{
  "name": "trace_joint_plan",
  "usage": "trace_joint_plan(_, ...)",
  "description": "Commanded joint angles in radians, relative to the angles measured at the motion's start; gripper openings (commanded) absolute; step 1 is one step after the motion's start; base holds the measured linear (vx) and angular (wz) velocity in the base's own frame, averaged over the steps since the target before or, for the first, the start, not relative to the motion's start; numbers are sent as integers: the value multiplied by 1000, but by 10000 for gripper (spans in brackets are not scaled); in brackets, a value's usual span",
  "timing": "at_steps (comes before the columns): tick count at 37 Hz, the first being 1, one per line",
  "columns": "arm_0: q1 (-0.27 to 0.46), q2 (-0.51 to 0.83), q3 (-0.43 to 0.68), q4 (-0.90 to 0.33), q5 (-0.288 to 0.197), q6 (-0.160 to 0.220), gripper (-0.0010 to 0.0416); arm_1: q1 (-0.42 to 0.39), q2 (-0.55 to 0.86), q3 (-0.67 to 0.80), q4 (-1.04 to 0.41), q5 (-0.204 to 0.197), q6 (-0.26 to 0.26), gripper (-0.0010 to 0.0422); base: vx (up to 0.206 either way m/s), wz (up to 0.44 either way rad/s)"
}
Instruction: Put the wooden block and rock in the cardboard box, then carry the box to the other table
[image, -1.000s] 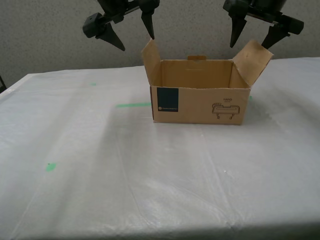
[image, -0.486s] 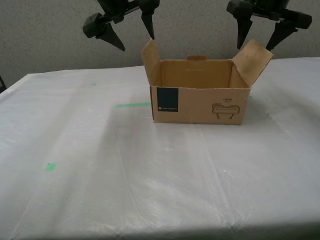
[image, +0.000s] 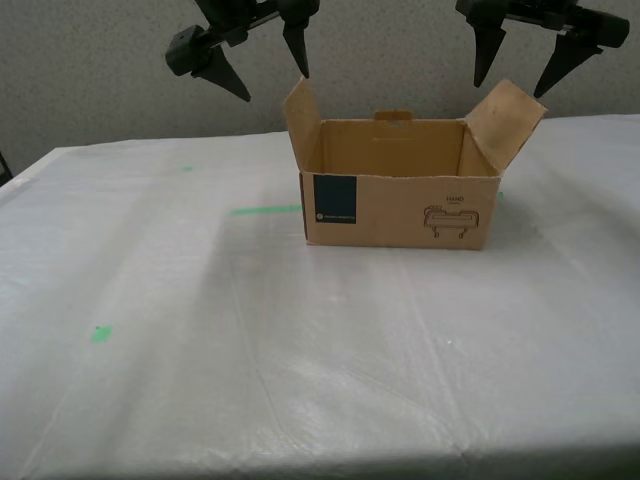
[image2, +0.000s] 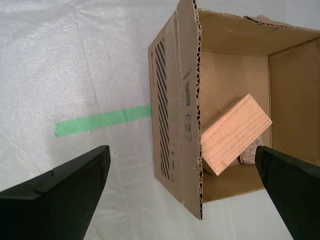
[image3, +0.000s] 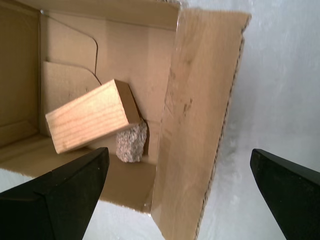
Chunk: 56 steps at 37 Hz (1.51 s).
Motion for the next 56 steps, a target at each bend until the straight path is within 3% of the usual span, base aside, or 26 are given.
trace_joint_plan(1, 0, -14, 0, -33, 4, -5, 394, 0, -4, 3, -19, -1, 12, 396, 0, 0)
trace_joint_plan(7, 0, -52, -1, -71, 5, -13, 394, -14, -35, 2, -39, -14, 12, 396, 0, 0)
trace_joint_plan(11, 0, -88, -1, -87, 5, -13, 394, -33, -73, 2, -42, -104, 19, 396, 0, 0)
trace_joint_plan(13, 0, -105, -1, -92, 5, -13, 394, -42, -95, 2, -46, -130, 20, 396, 0, 0)
trace_joint_plan(20, 1, -185, -5, -94, 5, -15, 394, -77, -182, 0, -51, -139, 22, 396, 0, 0)
trace_joint_plan(27, 1, -269, -5, -93, 5, -31, 394, -134, -279, -1, -57, -293, 29, 396, 0, 0)
trace_joint_plan(31, 4, -328, -13, -92, 5, -32, 394, -169, -330, -1, -61, -317, 32, 396, 0, 0)
trace_joint_plan(41, 10, -550, -197, -42, 5, -27, 394, -240, -411, -3, -80, -319, 25, 396, 0, 0)
trace_joint_plan(43, 10, -600, -249, -21, 5, -27, 394, -255, -418, -3, -97, -347, 24, 396, 0, 0)
trace_joint_plan(49, 13, -720, -382, 18, 5, -25, 394, -303, -443, -49, -115, -497, -5, 396, 0, 0)
trace_joint_plan(56, 14, -810, -492, 41, 5, -19, 394, -317, -477, -185, -74, -506, -47, 396, 0, 0)
